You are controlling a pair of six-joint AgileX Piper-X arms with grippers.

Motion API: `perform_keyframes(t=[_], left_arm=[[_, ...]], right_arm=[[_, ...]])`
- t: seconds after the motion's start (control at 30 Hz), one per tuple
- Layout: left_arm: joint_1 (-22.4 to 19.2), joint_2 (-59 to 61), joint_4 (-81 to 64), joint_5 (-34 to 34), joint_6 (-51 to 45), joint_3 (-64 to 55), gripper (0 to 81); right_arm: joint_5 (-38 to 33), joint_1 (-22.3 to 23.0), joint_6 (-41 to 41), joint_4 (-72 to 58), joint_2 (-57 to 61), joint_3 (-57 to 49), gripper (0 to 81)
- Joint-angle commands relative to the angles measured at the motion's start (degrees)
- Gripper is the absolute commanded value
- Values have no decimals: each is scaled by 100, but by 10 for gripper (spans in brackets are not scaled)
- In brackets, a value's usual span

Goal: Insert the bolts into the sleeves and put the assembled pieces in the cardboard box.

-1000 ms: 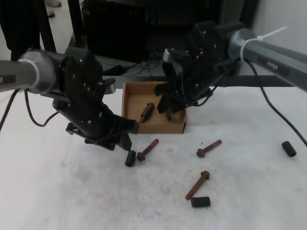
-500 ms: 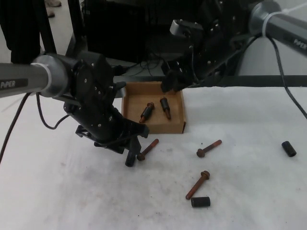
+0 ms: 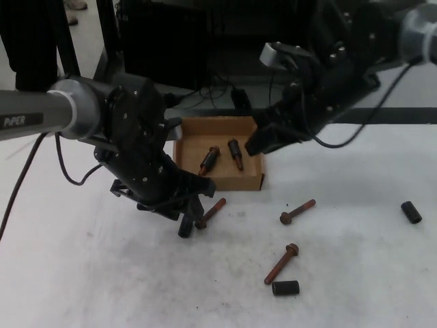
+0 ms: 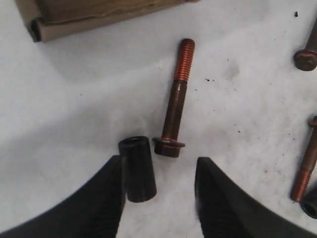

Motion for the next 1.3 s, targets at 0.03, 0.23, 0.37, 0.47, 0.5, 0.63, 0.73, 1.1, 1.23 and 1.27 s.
perform_keyframes(t=[0.03,0.23,0.37,0.47,0.5,0.63,0.73,1.1,1.23,1.27], left_arm=[[-26,220,129,-68,-127,-40,426],[-26,530,331,-349,-92,-40,426],[-61,547,143,-510,-115,-40,417],[-79,547,-42,-520,-136,-40,327],[-79,547,-94,-520,-136,-40,284],[-84,547,-290,-416,-125,-40,109],[-84,547,-360,-406,49,-40,11],[-84,360,-268,-378,252,-3,8],[-84,55,-362,-289,343,160,8],[-84,-20,-391,-288,363,240,8]], right_arm=[[-50,-2,-232,-100,-683,651,354],[177,-2,-448,-131,-1275,1302,354],[289,-2,-799,-26,-1638,1683,354],[509,-2,-1350,368,-1835,1929,354],[636,-2,-1547,503,-1896,2002,354],[1196,-2,-2046,953,-1987,2150,354],[1448,-2,-2116,1213,-1987,2147,354],[1466,16,-427,1126,-1987,2147,354],[1517,46,-448,981,-1970,2147,354],[1529,46,-613,966,-1955,2147,354]])
